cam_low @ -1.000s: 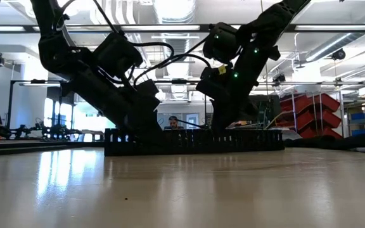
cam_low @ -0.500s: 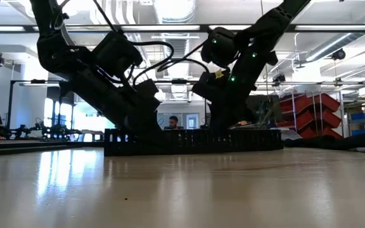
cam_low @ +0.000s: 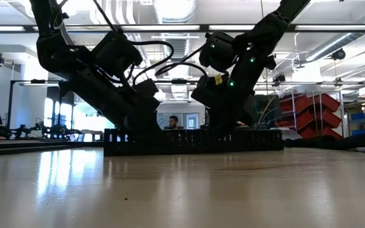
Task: Ziptie cables
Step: Put the zip tied cable wires into the cable duct
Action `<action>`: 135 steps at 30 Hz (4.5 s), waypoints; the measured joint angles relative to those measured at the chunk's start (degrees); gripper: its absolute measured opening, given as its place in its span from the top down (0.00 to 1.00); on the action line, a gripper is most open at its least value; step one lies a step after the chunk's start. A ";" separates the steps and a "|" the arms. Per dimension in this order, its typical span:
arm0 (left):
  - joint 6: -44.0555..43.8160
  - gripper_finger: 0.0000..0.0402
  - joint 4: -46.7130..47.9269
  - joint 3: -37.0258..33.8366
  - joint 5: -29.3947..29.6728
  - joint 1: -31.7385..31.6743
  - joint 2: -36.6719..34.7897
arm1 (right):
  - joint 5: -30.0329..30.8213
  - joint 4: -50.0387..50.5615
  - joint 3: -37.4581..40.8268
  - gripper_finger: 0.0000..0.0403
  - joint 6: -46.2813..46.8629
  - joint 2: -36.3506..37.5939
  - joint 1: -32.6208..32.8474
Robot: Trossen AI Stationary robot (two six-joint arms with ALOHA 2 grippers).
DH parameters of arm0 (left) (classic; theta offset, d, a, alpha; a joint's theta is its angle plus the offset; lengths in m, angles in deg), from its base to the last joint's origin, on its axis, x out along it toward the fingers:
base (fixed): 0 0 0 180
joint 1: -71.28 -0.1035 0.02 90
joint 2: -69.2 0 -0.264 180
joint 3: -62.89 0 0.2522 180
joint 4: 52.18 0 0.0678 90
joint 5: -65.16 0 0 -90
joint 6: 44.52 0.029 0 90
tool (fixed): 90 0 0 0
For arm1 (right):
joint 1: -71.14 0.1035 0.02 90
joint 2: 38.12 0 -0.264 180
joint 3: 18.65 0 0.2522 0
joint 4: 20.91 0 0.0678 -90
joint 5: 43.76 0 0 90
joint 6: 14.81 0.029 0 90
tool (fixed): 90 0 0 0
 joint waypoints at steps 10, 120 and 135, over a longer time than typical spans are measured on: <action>0.02 0.48 0.36 0.00 -0.20 0.09 -0.02 | -0.12 6.49 -0.19 0.69 -3.26 3.29 0.02; -0.13 0.44 0.07 -0.31 -0.16 0.09 0.02 | 12.92 14.54 18.58 1.00 -11.48 26.36 -11.95; 0.01 0.44 0.24 -0.30 -0.25 0.11 0.00 | 10.17 16.91 18.64 1.00 -11.00 22.69 -12.98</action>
